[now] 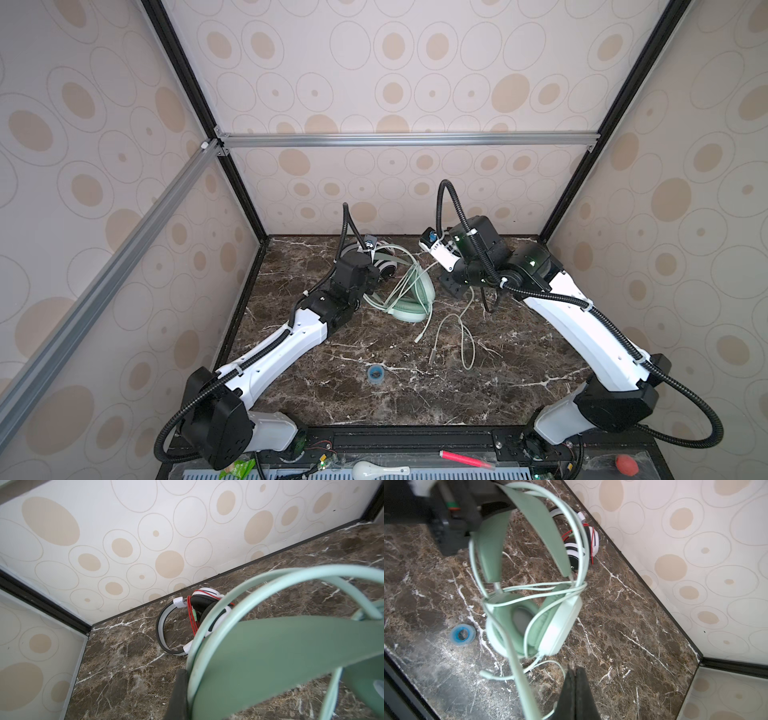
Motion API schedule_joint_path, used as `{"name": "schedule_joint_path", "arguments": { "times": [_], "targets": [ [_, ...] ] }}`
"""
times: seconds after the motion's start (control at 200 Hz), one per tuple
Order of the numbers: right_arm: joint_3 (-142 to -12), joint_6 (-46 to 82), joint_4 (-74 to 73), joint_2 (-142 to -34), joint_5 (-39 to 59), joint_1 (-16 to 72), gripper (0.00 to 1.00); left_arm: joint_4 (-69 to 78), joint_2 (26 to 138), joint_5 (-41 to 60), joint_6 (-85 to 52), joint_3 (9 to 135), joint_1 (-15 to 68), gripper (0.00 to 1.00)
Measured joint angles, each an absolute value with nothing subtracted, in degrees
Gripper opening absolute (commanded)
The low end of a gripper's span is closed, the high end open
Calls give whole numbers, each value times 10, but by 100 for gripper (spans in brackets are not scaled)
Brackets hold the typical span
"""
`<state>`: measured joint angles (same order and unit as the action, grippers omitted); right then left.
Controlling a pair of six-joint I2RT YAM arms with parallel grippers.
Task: Wrap the headphones
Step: 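Lower the green headphones with the left gripper while right gripper lifts the cable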
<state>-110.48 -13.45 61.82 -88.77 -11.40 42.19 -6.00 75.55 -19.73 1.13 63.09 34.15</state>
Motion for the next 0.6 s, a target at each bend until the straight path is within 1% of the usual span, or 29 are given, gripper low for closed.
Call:
{"name": "schedule_joint_path", "arguments": {
  "times": [0.195,0.35,0.495,0.6],
  "targets": [
    [-1145,-133,619,-928,-105,374,5,-87,724,-137,14,631,342,0],
    [-1152,-127,619,-952,-90,349,5,-109,707,-96,9,634,343,0],
    [-1133,-111,604,-949,-64,325,6,-133,698,-68,6,660,343,0],
    [-1103,-97,586,-943,-43,306,8,-153,690,-48,3,679,343,0]
  ]
}}
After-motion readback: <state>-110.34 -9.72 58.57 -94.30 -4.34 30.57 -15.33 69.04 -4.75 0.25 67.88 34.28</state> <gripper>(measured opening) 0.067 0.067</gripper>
